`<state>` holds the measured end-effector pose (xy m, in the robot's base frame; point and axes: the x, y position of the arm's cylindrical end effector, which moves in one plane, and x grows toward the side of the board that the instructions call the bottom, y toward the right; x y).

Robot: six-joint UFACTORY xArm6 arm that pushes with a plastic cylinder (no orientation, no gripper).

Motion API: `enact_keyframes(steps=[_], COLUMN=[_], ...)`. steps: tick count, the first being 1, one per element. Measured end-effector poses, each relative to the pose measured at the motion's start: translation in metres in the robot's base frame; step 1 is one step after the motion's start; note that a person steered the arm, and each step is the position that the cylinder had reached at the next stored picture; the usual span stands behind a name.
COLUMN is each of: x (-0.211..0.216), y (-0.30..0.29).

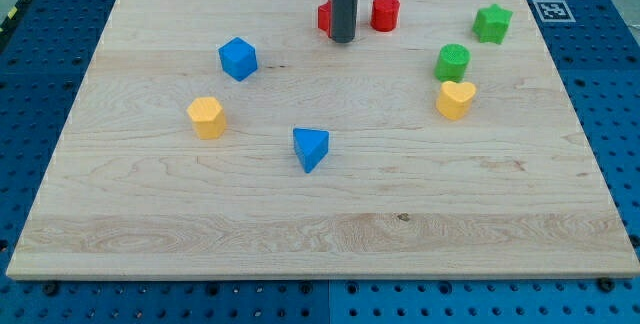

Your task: Push red circle to the center

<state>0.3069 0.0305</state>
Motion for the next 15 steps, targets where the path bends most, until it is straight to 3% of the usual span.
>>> enact_keyframes(steps=[2,3,6,8,15], x=[0.004,-0.006,-0.062,-0.064,0.027], y=[0.094,0.104,0.104,0.065,0.000])
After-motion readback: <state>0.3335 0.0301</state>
